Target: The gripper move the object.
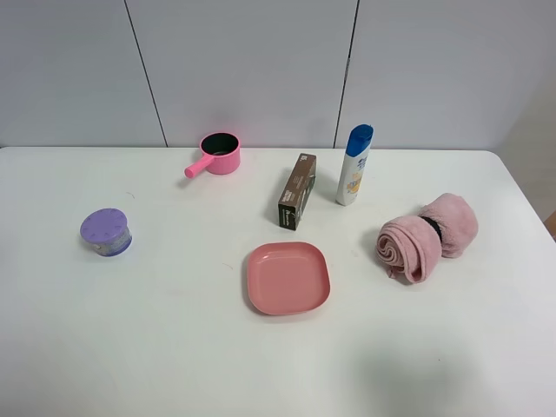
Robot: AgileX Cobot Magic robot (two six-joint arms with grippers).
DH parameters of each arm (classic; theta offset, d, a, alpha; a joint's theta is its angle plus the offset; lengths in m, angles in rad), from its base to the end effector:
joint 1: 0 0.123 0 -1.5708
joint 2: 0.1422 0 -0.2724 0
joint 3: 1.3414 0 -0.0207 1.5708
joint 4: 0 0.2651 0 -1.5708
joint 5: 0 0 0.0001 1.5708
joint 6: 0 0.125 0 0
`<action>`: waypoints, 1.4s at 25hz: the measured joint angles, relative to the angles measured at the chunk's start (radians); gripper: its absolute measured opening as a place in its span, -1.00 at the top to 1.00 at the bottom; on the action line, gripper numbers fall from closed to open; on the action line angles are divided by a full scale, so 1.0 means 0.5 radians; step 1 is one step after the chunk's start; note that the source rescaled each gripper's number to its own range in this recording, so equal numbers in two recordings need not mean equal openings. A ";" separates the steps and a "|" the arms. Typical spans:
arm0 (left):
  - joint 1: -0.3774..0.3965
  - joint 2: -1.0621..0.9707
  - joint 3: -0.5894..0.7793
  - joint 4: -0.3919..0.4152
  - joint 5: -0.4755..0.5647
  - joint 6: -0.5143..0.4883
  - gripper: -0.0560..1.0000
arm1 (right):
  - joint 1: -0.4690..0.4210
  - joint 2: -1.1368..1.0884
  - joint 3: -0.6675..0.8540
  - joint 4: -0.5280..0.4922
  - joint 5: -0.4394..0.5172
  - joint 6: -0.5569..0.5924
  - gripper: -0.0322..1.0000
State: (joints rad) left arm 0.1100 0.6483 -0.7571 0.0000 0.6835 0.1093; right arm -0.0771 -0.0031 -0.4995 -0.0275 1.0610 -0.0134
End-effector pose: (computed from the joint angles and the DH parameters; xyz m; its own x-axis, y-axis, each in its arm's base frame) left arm 0.1737 0.0192 0.3299 -0.4748 0.0573 -0.8782 -0.0583 0.9936 0.0964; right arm 0.0500 -0.0069 0.2686 -0.4549 0.0083 -0.8905 0.0862 0.9957 -0.0348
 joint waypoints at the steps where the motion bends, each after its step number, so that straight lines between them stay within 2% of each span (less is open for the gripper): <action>1: 0.000 -0.134 0.033 -0.014 0.048 -0.013 -0.99 | 0.000 0.000 0.000 0.000 0.000 0.000 -1.00; 7: 0.000 -0.799 0.084 -0.077 0.386 -0.027 -0.99 | 0.000 0.000 0.000 0.000 0.000 0.000 -1.00; 11: 0.000 -1.054 0.155 -0.084 0.586 -0.027 -0.99 | 0.000 0.000 0.000 0.000 0.000 0.000 -1.00; 15: 0.000 -1.212 0.341 -0.104 0.694 -0.027 -0.99 | 0.000 0.000 0.000 0.000 0.000 0.000 -1.00; 21: 0.000 -1.307 0.496 -0.188 0.739 -0.029 -0.99 | 0.000 0.000 0.000 0.000 0.000 0.000 -1.00; 35: 0.000 -1.309 0.498 -0.194 0.739 -0.033 -0.99 | 0.000 0.000 0.000 0.000 0.000 0.000 -1.00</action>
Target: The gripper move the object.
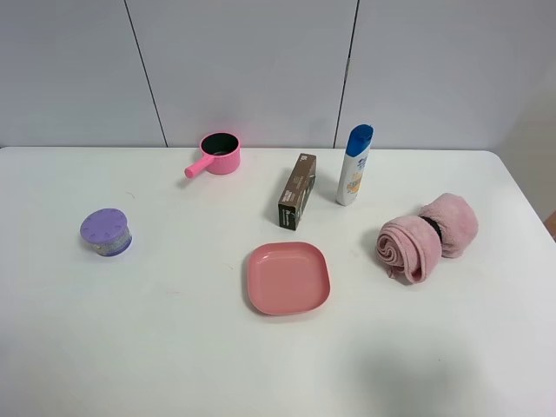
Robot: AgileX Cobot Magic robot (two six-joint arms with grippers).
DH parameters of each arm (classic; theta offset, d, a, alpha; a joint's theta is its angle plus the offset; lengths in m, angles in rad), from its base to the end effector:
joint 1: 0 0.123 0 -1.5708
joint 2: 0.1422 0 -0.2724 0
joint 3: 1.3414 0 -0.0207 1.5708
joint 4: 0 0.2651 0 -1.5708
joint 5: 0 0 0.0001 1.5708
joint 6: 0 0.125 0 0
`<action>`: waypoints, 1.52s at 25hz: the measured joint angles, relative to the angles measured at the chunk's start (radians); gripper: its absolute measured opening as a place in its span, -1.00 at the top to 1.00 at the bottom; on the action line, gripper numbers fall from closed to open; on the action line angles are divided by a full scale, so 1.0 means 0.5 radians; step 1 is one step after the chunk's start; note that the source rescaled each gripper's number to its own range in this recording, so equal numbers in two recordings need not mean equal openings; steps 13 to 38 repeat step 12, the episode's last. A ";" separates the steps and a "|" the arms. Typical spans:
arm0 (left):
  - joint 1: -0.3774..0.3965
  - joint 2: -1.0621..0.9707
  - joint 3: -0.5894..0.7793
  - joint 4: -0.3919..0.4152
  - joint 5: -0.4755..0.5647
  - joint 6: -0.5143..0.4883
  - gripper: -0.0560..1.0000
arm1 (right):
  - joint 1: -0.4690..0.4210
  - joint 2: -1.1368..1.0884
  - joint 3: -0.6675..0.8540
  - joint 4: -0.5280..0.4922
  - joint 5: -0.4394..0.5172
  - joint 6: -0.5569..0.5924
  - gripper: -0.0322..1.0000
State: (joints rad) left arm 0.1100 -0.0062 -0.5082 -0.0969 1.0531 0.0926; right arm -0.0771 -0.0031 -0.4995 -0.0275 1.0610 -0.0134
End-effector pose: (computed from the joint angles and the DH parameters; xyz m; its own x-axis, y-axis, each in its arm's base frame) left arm 0.0500 -0.0051 0.2728 -0.4330 -0.0032 -0.9014 -0.0149 0.9999 0.0036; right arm 0.0500 -0.0069 0.2686 -0.4549 0.0083 -0.8905 0.0862 0.9957 -0.0348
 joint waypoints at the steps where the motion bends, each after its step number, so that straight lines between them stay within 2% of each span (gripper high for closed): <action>1: 0.000 0.000 0.000 0.000 0.000 0.000 -0.99 | 0.000 0.000 0.000 0.000 0.000 0.000 -1.00; 38: 0.000 0.000 0.000 0.000 0.000 0.000 -1.00 | 0.000 0.000 0.000 0.000 0.000 0.000 -1.00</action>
